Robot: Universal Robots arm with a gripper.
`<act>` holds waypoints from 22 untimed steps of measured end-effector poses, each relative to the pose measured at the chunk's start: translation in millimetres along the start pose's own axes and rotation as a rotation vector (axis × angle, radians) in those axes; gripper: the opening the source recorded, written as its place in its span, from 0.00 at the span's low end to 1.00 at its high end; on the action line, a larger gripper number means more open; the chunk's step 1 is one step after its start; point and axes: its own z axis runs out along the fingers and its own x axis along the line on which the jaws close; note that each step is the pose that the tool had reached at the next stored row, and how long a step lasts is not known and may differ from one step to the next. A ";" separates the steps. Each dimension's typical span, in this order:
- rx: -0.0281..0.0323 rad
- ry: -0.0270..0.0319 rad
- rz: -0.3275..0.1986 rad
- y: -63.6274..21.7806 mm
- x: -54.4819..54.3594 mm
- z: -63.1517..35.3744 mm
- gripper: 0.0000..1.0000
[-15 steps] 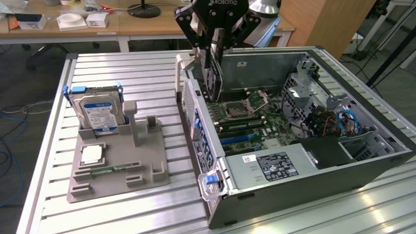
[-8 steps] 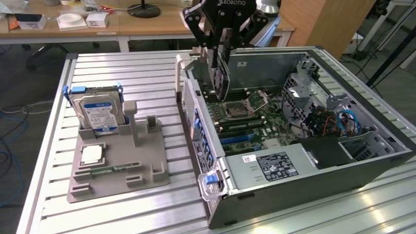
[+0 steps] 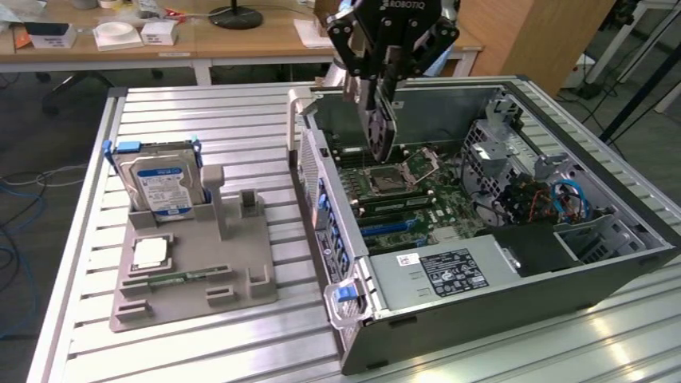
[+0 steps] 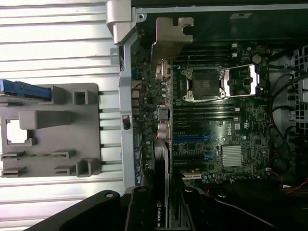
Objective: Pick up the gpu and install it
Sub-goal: 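Pick up the gpu and move the gpu toward the slot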
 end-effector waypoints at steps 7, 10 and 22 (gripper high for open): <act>0.0000 0.0001 -0.001 1.6 -21.5 0.2 0.26; -0.0001 0.0001 -0.001 2.3 -31.3 0.4 0.26; -0.0001 0.0003 -0.002 5.2 -69.9 0.7 0.26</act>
